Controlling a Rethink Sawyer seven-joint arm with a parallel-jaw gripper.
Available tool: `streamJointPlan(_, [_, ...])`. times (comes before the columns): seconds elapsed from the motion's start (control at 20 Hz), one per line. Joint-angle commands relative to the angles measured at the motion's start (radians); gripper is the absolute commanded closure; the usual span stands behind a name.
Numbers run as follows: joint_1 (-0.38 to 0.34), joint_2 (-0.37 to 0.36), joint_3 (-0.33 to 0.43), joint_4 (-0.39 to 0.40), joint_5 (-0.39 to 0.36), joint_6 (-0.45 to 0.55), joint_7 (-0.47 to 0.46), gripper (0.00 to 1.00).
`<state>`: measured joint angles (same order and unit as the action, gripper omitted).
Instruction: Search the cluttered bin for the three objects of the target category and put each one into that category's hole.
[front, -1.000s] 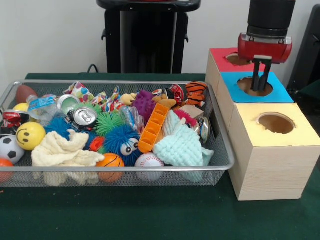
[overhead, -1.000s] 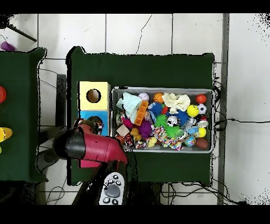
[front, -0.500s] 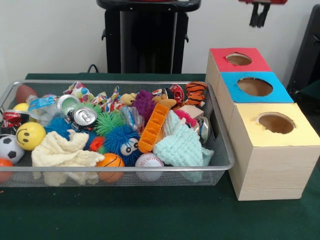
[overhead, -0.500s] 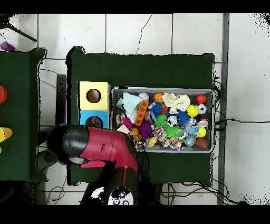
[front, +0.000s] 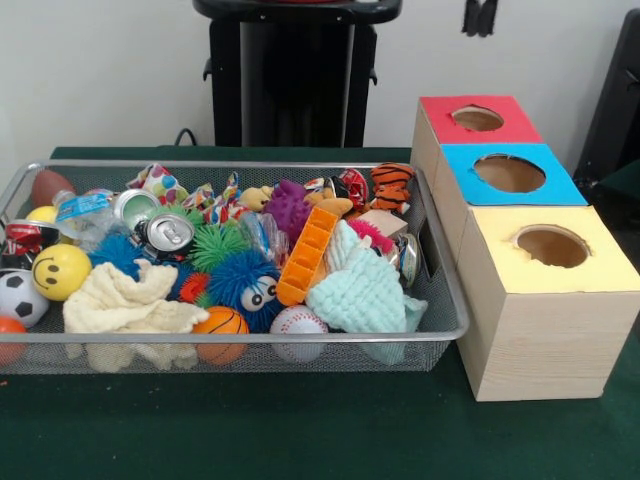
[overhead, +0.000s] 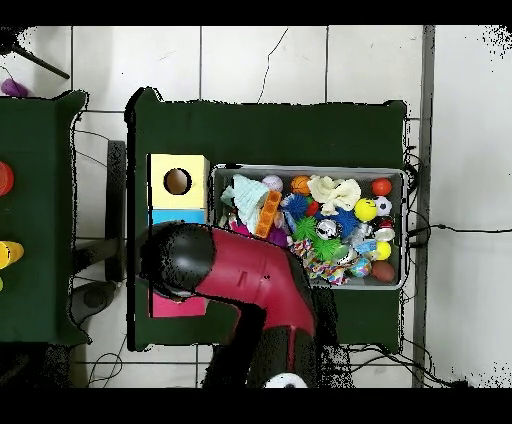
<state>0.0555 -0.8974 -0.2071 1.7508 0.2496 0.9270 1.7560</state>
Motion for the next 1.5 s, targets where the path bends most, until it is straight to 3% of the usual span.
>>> streamJointPlan(0.05, [-0.115, 0.008, 0.075, 0.096, -0.093, -0.164, -0.108, 1.0])
streamJointPlan(0.3, [-0.207, 0.009, 0.143, 0.175, -0.126, -0.298, -0.158, 1.0])
streamJointPlan(0.75, [-0.339, 0.025, 0.267, 0.237, -0.212, -0.418, -0.151, 1.0])
streamJointPlan(1.5, [-0.394, 0.122, 0.35, 0.251, -0.339, -0.581, -0.014, 1.0])
